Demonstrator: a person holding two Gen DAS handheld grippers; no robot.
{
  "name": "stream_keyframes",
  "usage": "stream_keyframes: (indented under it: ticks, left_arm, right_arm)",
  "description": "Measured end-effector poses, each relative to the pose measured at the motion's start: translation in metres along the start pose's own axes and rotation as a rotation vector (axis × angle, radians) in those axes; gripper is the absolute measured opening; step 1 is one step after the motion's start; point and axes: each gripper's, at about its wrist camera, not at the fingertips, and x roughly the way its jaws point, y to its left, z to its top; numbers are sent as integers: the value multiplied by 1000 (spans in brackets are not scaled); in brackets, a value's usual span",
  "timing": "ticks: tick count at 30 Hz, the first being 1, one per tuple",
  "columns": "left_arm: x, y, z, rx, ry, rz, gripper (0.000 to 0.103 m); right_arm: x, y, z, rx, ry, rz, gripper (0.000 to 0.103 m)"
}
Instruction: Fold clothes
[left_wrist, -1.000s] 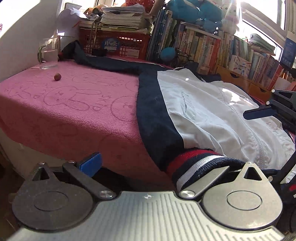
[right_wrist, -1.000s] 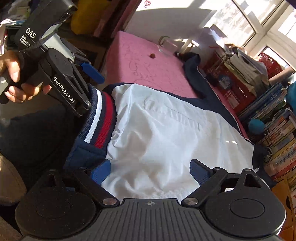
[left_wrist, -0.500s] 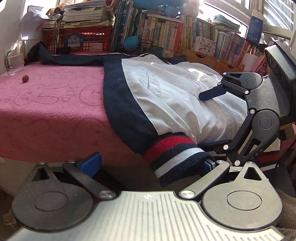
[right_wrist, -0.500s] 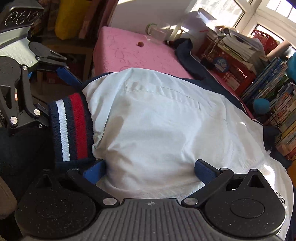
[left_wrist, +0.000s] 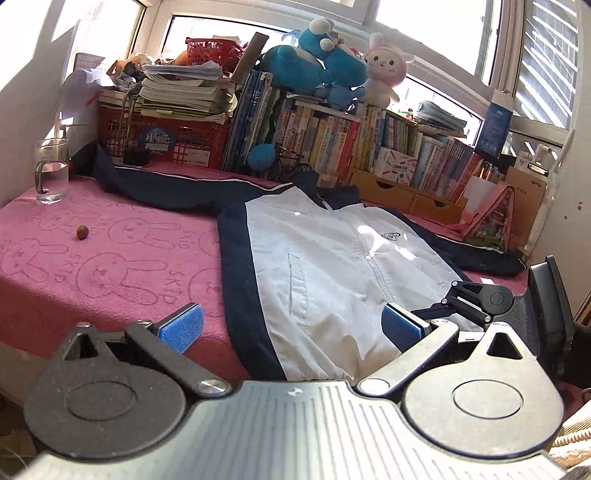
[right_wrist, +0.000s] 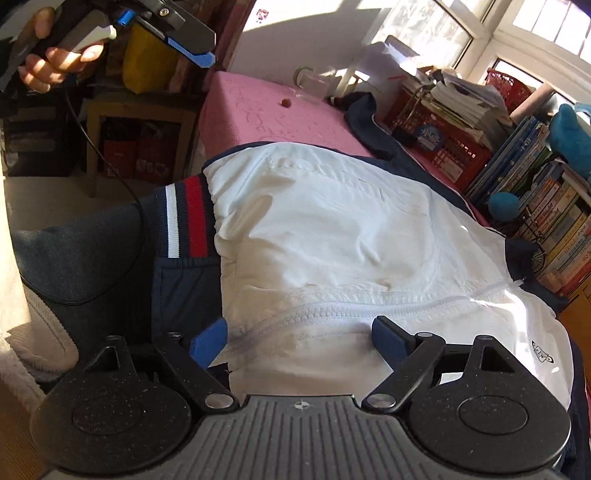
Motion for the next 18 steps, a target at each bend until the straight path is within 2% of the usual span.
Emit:
stream_keyframes:
  ticks: [2, 4, 6, 8, 10, 11, 14, 16, 18]
  left_arm:
    - [27, -21, 2, 51, -20, -26, 103]
    - [59, -38, -3, 118, 21, -8, 103]
    - [82, -45, -15, 164, 95, 32, 103]
    - [92, -37, -28, 173, 175, 68, 103]
    - [94, -23, -38, 167, 252, 107, 103]
    - [91, -18, -36, 166, 263, 109, 103]
    - [79, -10, -17, 174, 242, 97, 103]
    - [82, -12, 6, 185, 205, 83, 103]
    - [95, -15, 30, 200, 160, 84, 103]
  right_arm:
    - [-15, -6, -14, 38, 10, -19, 85]
    - [-25, -16, -34, 100, 52, -64, 85]
    - [-39, -23, -57, 149, 84, -124, 85]
    - [-54, -31, -73, 209, 112, -173, 85]
    - [-76, -45, -83, 331, 98, -195, 84]
    - [-86, -52, -88, 393, 90, -207, 85]
    - [-110, -90, -99, 565, 0, -318, 89]
    - [-113, -128, -105, 697, -40, -418, 90]
    - [-102, -164, -103, 793, -67, -458, 88]
